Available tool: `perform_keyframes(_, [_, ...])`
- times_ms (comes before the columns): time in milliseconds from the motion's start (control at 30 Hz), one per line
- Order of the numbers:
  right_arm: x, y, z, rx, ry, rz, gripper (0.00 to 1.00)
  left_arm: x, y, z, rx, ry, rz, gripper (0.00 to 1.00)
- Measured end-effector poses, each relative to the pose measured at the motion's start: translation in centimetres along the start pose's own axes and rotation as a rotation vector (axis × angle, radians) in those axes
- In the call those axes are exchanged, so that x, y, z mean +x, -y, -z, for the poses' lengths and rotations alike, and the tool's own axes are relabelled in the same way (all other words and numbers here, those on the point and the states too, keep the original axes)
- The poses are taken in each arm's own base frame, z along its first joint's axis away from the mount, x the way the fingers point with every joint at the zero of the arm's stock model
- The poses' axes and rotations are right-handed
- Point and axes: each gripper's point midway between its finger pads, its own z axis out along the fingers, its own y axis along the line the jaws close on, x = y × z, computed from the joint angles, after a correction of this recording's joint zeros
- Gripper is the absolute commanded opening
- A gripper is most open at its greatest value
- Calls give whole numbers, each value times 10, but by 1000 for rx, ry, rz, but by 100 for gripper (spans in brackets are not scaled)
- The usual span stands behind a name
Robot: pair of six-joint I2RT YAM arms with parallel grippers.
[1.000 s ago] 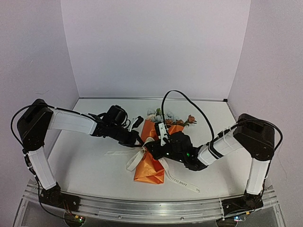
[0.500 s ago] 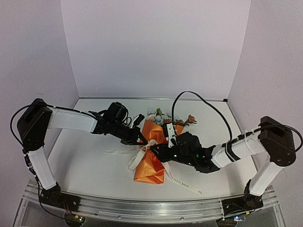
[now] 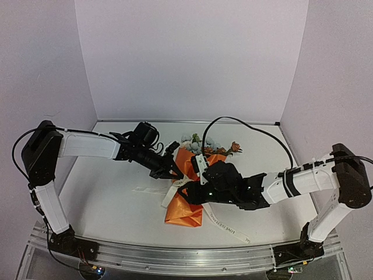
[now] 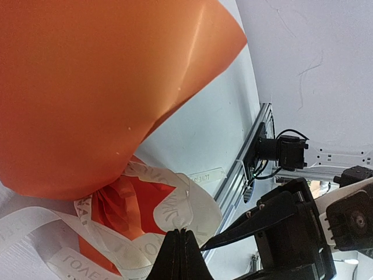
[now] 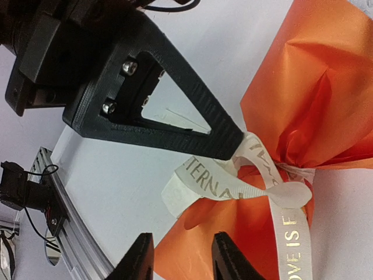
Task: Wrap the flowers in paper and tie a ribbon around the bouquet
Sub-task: Tie the half-tied ribbon around the folded bouquet.
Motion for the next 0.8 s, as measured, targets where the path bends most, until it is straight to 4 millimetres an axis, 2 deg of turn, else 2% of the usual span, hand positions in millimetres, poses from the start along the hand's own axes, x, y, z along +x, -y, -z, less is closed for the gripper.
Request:
perform_keyframes(133, [4, -4, -7, 5, -32, 16, 46, 6, -3, 1, 21, -39, 17, 0])
perform_keyframes(367, [25, 2, -20, 14, -113, 67, 50, 20, -9, 1, 51, -118, 43, 0])
perform_keyframes(533, [28, -1, -24, -12, -123, 97, 51, 24, 3, 3, 114, -155, 44, 0])
perform_keyframes(800, [20, -15, -29, -87, -81, 88, 47, 21, 27, 6, 237, -182, 72, 0])
